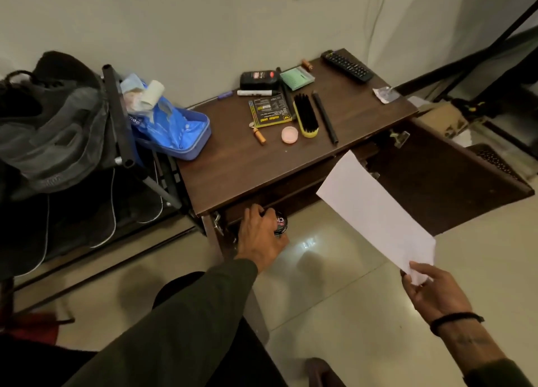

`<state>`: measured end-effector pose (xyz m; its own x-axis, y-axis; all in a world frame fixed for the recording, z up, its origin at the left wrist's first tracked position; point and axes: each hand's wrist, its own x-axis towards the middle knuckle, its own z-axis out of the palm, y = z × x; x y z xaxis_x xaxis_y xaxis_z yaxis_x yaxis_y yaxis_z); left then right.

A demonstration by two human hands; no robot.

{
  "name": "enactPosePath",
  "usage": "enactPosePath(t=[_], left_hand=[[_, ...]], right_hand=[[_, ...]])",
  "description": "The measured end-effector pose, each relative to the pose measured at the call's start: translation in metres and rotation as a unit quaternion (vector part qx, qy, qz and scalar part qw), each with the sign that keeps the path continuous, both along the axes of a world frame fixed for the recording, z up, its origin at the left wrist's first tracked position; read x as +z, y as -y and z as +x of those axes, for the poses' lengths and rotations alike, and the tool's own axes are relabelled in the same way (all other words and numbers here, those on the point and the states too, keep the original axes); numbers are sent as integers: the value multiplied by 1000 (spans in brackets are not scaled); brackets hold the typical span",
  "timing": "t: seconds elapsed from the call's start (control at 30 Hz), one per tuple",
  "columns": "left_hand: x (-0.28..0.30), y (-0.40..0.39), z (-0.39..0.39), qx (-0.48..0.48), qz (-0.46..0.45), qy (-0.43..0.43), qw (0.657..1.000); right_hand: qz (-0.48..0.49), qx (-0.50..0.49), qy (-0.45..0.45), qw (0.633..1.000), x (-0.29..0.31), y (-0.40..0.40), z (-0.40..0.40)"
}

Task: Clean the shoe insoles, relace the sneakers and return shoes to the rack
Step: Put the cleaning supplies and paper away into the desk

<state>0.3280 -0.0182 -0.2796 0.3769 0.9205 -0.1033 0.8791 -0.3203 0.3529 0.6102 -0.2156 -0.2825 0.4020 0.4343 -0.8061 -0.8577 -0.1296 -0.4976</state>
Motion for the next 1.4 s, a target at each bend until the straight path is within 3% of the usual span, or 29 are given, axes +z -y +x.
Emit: enactPosePath(t=[0.23,0.4,0.53,0.67,0.8,1.0,1.1,1.17,1.27,1.33,1.4], left_hand=[[-40,-34,-1,130,-33,-16,991],[-71,-58,0,161,-36,-69,984],[-79,-69,-8,174,-58,-64,981],[-73,-66,-3,188,-50,-113,974],[-62,-51,-3,241,-31,-39,969],[-40,-37,17,183,-99,-26,978],[-18,-34,26,108,-81,15,991],[-3,-36,32,26,-42,52,997],[30,-45,44,-44,6,148,988],[49,-65,56,-35,53,199,978],[60,-95,69,3,102,220,970]], right_hand=[[-97,28,11,995,-62,-75,-39],[-57,103,-38,992,-87,-159,-74],[-46,89,69,993,-52,-225,-124],[-109,194,115,968,-49,-267,-154],[-149,248,183,940,-77,-284,-160],[-195,252,233,919,-63,-270,-164],[-204,193,290,915,-50,-239,-147],[-186,98,397,894,-32,-224,-125],[-96,20,562,821,12,-223,-88],[-45,53,641,764,37,-238,-65],[-36,152,669,726,54,-259,-48]])
